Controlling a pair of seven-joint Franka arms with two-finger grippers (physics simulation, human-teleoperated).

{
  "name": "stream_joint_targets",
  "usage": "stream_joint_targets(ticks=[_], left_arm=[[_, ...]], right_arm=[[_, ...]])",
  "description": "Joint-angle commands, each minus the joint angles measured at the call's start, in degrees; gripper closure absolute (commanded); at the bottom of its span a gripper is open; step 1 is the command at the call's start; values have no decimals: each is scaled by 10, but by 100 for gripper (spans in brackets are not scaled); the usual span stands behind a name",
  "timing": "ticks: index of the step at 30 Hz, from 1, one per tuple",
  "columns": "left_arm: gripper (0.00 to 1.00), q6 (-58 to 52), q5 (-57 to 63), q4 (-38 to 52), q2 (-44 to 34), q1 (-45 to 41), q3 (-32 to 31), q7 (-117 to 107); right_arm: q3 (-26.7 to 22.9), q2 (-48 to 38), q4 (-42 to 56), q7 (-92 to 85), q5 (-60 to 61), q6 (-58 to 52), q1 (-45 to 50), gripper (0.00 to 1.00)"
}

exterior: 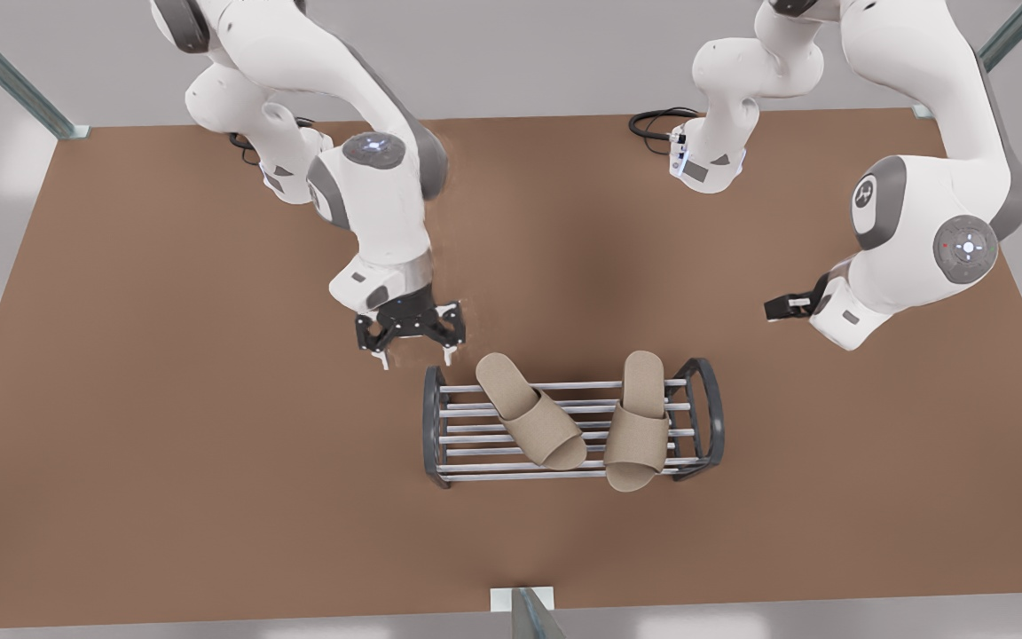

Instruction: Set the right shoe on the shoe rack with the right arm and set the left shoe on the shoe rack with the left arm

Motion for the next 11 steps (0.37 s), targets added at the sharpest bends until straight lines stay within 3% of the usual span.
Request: stream_joint_targets(ticks=[1, 3, 6, 9, 11], left_arm=[[0, -15, 2, 0, 0, 0, 0, -25], [0, -15, 1, 2, 0, -1, 0, -26], [0, -15, 1, 2, 0, -1, -1, -27], [0, -16, -6, 2, 0, -1, -1, -26], [0, -16, -6, 2, 0, -2, -1, -27]], right_arm=[[-1, -1, 11, -216, 77, -276, -104, 0], [-3, -1, 13, -228, 76, -331, -177, 0], [-33, -13, 83, -313, 71, -410, -192, 0], [55, -99, 60, -343, 63, -432, -276, 0], [82, -113, 47, -343, 62, -432, -301, 0]])
